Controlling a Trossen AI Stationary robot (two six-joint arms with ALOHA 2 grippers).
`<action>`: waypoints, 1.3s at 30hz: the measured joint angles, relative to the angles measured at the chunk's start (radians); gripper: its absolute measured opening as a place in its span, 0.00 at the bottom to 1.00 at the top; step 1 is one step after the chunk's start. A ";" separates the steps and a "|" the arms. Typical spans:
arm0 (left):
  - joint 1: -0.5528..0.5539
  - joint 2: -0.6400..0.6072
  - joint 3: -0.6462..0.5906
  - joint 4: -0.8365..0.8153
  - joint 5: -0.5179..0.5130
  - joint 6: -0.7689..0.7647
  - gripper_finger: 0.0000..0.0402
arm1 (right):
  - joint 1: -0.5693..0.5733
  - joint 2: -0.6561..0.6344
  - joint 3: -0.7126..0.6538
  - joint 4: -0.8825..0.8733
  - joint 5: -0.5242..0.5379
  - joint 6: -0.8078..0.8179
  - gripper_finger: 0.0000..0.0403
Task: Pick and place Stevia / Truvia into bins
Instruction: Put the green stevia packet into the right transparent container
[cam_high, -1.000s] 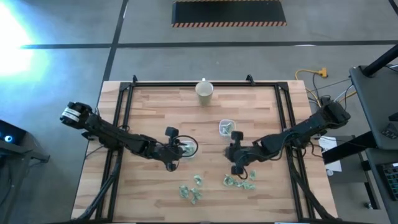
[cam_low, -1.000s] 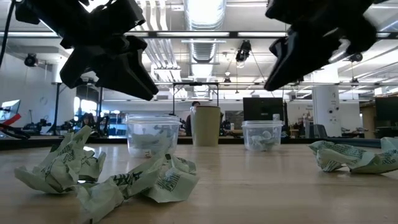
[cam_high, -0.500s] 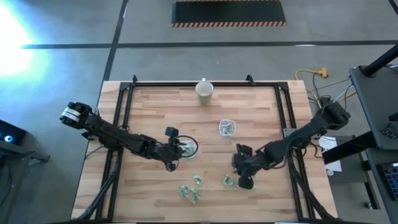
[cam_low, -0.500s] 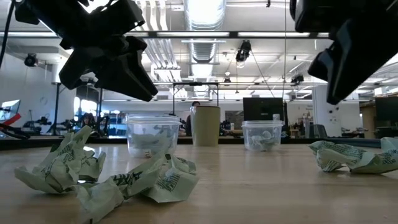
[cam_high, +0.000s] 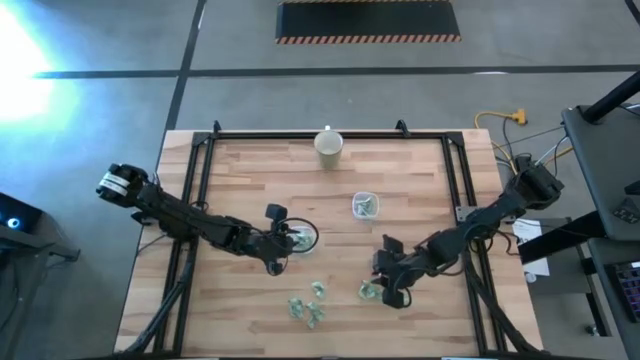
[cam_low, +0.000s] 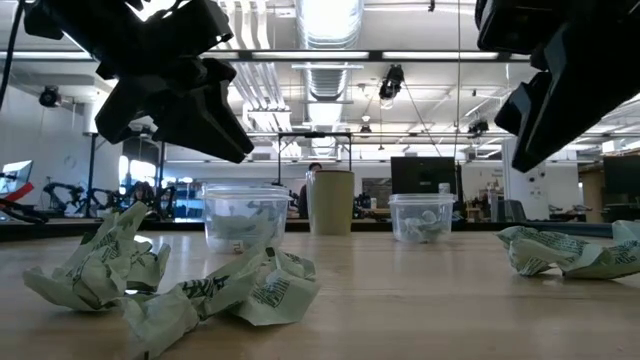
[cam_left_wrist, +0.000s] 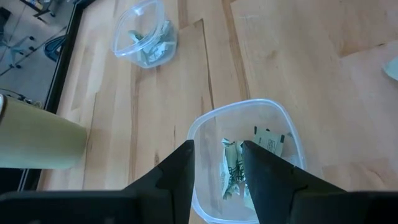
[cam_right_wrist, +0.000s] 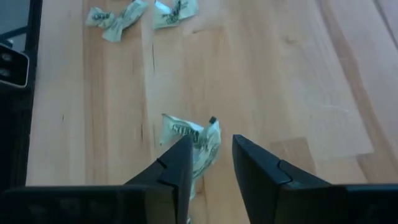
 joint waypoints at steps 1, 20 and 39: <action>0.000 0.000 0.000 0.000 0.000 0.000 0.29 | 0.000 0.000 0.000 0.002 0.003 0.000 0.27; 0.000 0.000 -0.001 -0.001 0.000 0.000 0.29 | 0.000 0.162 -0.002 0.111 -0.030 -0.026 0.35; 0.000 0.000 -0.001 -0.001 0.000 0.000 0.29 | 0.000 0.191 0.000 0.103 -0.023 -0.064 0.10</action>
